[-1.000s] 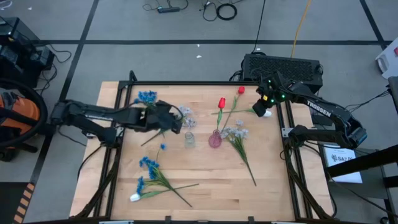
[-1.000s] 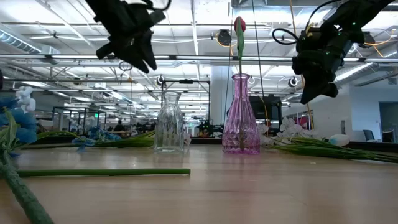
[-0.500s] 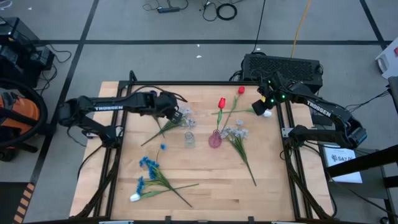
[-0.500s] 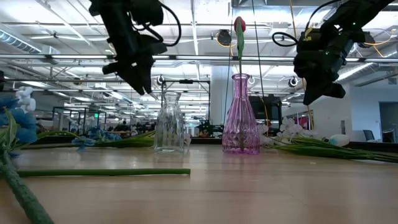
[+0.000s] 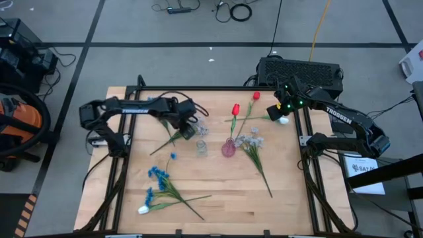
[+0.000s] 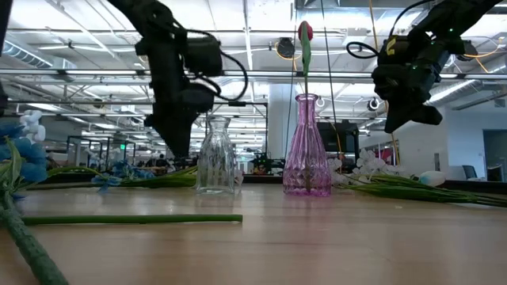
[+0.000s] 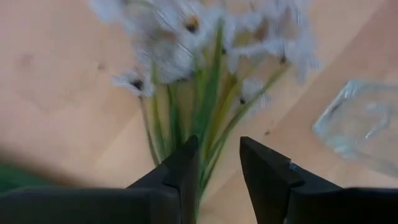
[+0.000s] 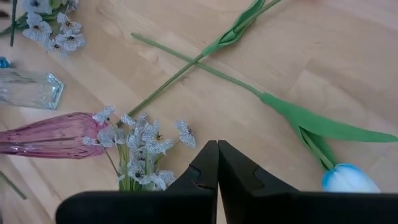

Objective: Sort flowers into vase by color
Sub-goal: Put the top white flowers into the transparent vase

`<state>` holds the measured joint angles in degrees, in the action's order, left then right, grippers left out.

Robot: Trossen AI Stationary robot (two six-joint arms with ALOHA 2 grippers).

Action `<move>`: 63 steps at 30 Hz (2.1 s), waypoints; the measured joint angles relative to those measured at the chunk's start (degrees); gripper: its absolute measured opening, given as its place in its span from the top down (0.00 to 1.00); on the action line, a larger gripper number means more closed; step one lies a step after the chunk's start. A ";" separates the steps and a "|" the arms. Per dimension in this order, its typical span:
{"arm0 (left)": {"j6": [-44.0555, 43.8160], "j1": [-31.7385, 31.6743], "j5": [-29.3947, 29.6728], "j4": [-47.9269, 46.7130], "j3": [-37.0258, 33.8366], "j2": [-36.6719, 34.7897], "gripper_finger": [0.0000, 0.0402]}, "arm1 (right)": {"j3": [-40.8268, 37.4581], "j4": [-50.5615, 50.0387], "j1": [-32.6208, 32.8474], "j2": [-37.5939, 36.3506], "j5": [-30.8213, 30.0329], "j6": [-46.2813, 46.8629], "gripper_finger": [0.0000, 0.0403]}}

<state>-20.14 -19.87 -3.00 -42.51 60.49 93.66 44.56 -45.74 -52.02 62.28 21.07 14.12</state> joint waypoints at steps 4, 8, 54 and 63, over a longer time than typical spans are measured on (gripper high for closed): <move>3.10 -0.04 -0.23 -0.19 0.00 3.08 0.60 | 0.00 0.01 -0.01 0.00 -0.01 0.32 1.00; 4.21 -0.04 0.81 0.18 -0.01 4.14 0.48 | 0.00 0.01 -0.01 0.00 0.00 1.09 1.00; -11.03 6.47 20.23 15.93 -0.08 -22.96 0.97 | 0.00 0.10 0.05 0.00 -3.09 -4.43 1.00; -7.19 11.29 26.15 33.00 -0.07 -27.92 0.96 | 0.00 0.23 0.05 0.00 -2.98 -4.87 1.00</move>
<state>-27.33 -8.58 23.16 -9.51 60.42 65.74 44.56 -45.52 -51.96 62.28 18.09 9.26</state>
